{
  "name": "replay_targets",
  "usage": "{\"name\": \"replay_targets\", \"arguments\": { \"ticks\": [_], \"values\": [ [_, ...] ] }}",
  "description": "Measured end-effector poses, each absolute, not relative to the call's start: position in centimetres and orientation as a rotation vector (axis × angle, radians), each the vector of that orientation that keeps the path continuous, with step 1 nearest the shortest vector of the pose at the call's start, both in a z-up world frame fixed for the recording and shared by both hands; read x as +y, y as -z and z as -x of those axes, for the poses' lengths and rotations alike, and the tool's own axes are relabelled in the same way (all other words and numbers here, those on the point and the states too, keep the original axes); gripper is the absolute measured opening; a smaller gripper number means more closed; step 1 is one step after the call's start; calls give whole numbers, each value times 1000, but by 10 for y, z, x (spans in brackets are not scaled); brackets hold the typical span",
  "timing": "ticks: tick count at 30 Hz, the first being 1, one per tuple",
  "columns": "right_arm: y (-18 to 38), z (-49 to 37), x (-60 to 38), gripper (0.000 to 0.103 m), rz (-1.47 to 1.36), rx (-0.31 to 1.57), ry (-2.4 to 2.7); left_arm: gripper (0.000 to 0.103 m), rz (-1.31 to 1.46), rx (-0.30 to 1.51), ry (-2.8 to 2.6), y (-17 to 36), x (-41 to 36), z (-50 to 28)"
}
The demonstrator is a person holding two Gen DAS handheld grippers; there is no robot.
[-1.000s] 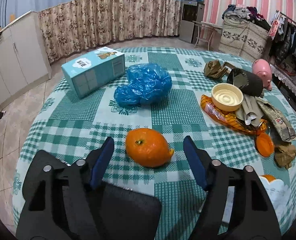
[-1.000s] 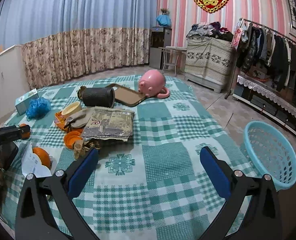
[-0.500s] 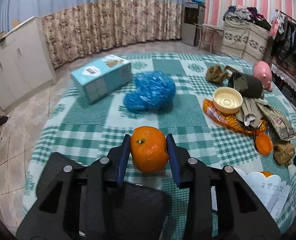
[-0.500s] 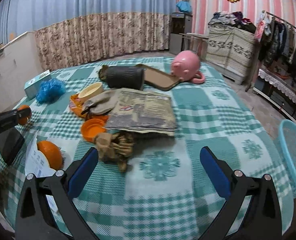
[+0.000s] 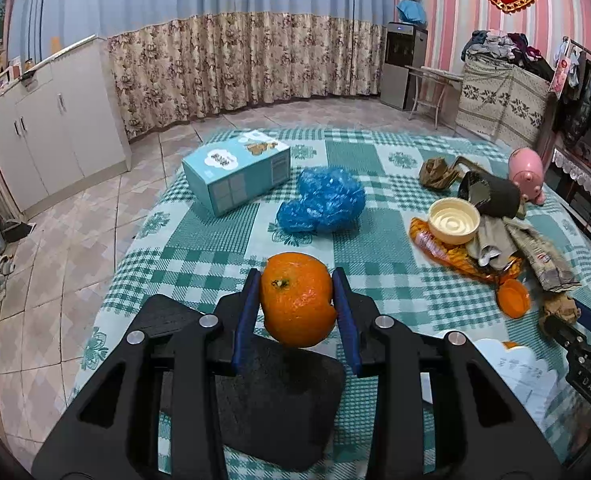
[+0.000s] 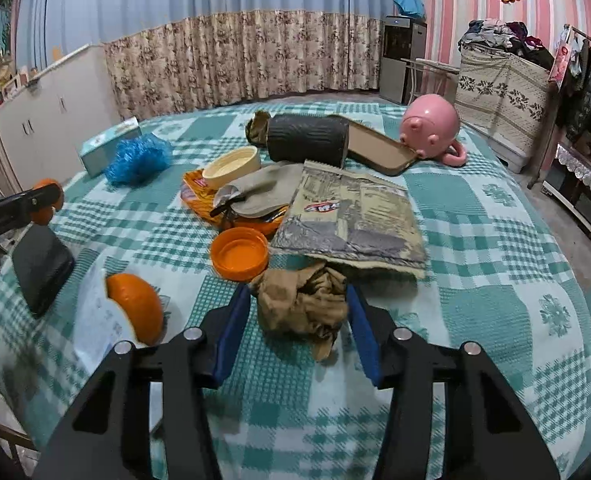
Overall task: Collect trash
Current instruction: 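Grasp the orange with the left gripper while the right gripper grasps the brown cloth, then drop the orange into the blue basket with the left gripper while the right carries the brown cloth there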
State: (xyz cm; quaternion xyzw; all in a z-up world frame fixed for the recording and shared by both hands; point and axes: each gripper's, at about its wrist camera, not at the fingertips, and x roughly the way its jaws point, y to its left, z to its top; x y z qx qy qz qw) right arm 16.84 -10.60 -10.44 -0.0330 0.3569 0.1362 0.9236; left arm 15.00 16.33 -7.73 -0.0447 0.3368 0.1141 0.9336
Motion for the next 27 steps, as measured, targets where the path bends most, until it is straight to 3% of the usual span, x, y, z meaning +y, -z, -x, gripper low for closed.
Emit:
{"name": "replay_targets", "arguments": {
  "ticks": [13,27],
  "values": [
    [40,-121,-213,49,-58,549,-158,35,41,560,-157,25,81,-133],
    [-18,-87,-372,49,-126,418,206,35,-40,482,222,-12,-121,-154]
  ]
}}
